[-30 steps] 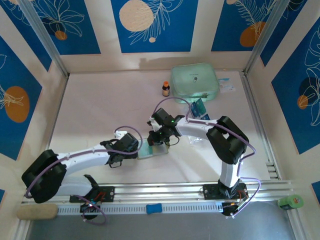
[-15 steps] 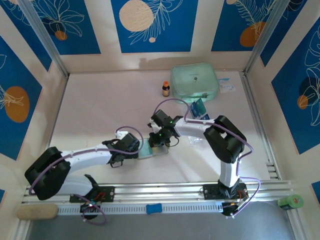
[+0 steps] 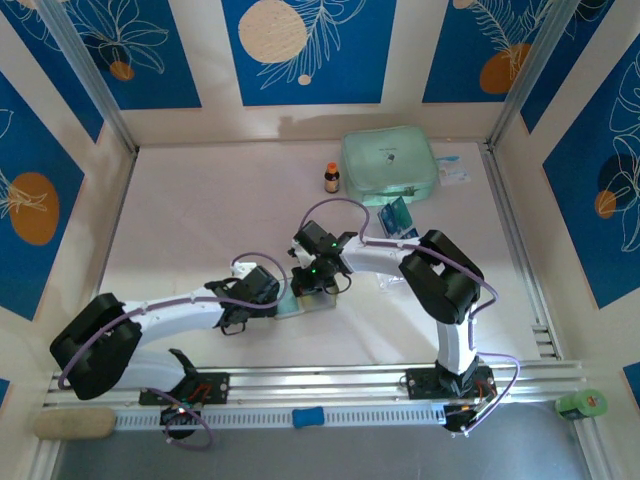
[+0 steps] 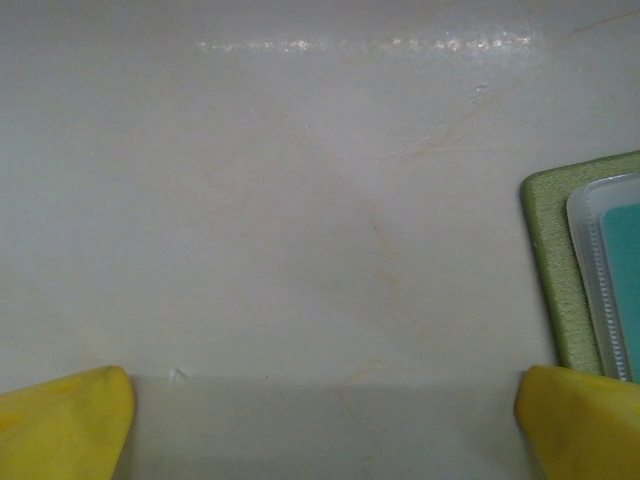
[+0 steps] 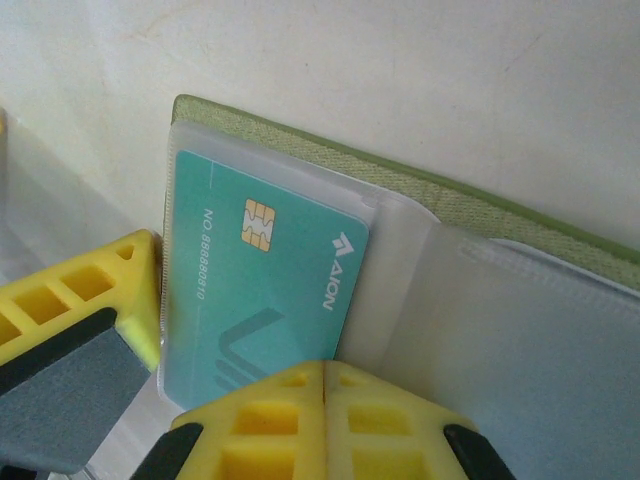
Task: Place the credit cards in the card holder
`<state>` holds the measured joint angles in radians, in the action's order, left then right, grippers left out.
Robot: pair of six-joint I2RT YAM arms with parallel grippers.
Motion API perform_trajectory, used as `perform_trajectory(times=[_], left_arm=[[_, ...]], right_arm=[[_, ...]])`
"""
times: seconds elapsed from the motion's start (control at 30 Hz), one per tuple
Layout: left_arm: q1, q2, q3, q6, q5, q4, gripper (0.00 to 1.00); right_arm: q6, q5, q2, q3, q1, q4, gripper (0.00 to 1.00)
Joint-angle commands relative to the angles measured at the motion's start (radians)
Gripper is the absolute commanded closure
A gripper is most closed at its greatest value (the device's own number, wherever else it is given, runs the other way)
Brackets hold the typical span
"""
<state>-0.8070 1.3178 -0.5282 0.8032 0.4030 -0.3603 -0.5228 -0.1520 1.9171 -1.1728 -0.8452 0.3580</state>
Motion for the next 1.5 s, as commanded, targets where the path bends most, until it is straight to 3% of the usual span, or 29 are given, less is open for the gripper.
perform_trajectory(times=[0.0,0.37,0.63,1.03,1.2,1.47], left_arm=[[0.008,-0.013,0.005,-0.004,-0.002,-0.017,0.0],[0.015,-0.217,0.008,0.012,0.054,-0.136,0.0],[0.032,-0.275,-0.007,-0.005,0.052,-0.135,0.0],[0.058,-0.207,-0.104,-0.011,0.045,-0.166,0.0],[0.078,-0.162,-0.143,-0.02,0.006,-0.126,0.0],[0.12,-0.05,-0.229,-0.118,-0.102,-0.083,0.0]], right_arm=[[0.018,-0.001,0.001,-0.018,-0.014,0.034,1.0],[0.014,-0.002,-0.122,0.0,0.034,0.062,0.99],[0.0,0.002,-0.199,0.034,0.071,0.063,0.99],[-0.042,-0.045,-0.285,0.095,0.146,0.105,0.98],[-0.018,-0.036,-0.34,0.088,0.199,0.19,0.91],[-0.06,0.08,-0.431,0.148,0.246,0.201,0.78]])
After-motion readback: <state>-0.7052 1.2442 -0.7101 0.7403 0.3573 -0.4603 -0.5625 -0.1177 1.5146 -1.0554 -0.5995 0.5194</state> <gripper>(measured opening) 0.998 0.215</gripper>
